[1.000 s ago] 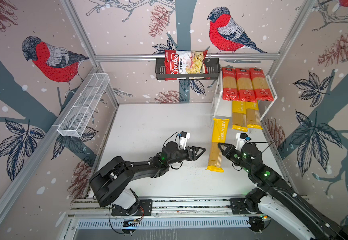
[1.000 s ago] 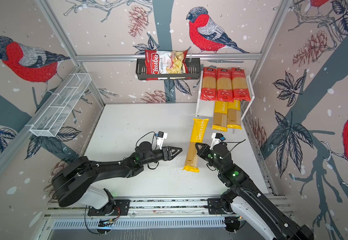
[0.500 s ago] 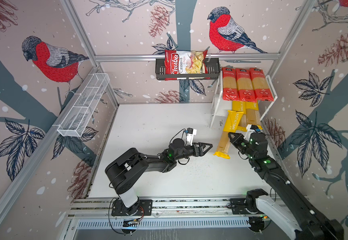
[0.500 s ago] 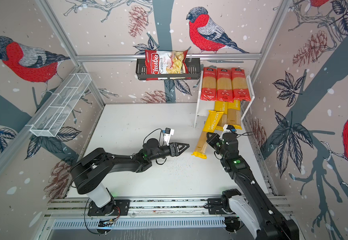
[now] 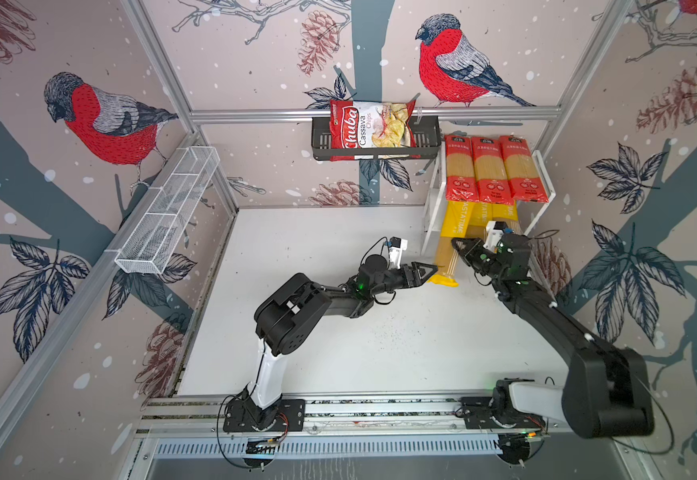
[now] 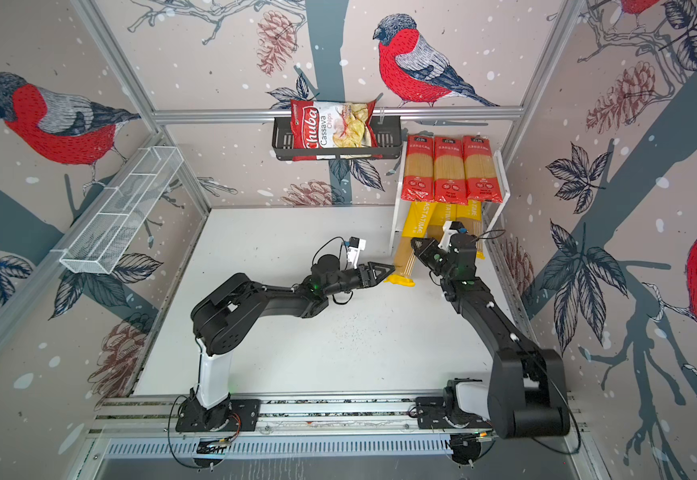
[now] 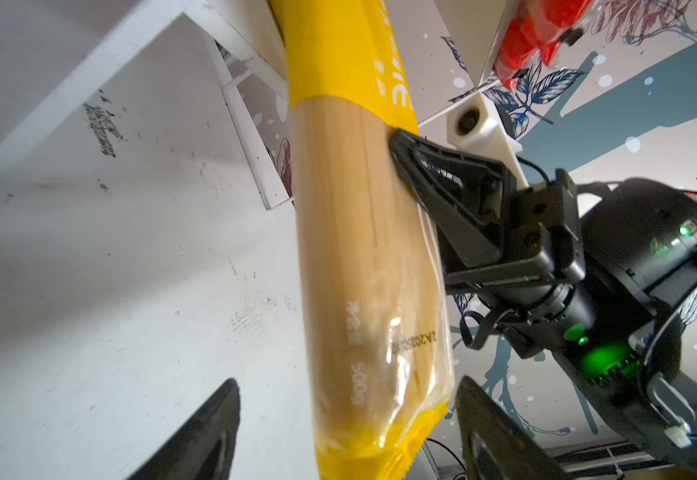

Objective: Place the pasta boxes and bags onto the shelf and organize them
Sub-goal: 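Carry the upright yellow bag to the shelf with both grippers, then push the yellow bag under the shelf beside the other standing bags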

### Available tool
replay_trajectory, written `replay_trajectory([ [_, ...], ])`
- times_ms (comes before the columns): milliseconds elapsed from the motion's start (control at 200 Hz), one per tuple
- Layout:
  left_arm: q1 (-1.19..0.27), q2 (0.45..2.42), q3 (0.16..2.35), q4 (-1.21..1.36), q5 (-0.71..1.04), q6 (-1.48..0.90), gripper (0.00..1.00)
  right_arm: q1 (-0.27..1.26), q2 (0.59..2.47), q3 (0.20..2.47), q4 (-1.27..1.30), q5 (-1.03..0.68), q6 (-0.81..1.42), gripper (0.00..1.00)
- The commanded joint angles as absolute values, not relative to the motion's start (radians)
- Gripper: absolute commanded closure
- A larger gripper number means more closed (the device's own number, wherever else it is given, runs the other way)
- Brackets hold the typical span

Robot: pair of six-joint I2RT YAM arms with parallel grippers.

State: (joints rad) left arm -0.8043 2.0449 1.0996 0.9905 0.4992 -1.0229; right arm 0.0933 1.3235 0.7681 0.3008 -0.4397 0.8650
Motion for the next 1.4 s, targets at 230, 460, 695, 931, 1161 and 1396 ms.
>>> replay_trajectory([
  [230, -0.802, 2.167, 1.258, 1.043, 0.58, -1.117, 0.47, 0.094, 1.421, 0.886, 0.367, -0.49, 0.88, 0.66],
  [460, -0.798, 2.204, 1.294, 1.068, 0.545, -1.211, 0.78, 0.078, 1.34, 0.832, 0.261, -0.416, 0.862, 0.56],
  [695, -0.79, 2.2, 1.385, 0.905, 0.452, -1.194, 0.8, 0.075, 1.162, 0.775, 0.109, -0.384, 0.811, 0.54],
  [931, -0.79, 2.244, 1.546, 0.641, 0.348, -1.15, 0.8, 0.042, 1.051, 0.746, -0.071, -0.313, 0.676, 0.53],
  [1161, -0.79, 2.298, 1.691, 0.476, 0.287, -1.125, 0.77, 0.007, 0.992, 0.7, -0.167, -0.27, 0.64, 0.8],
  [1396, -0.788, 2.31, 1.76, 0.377, 0.282, -1.073, 0.74, 0.01, 1.041, 0.634, -0.094, -0.253, 0.649, 0.81],
])
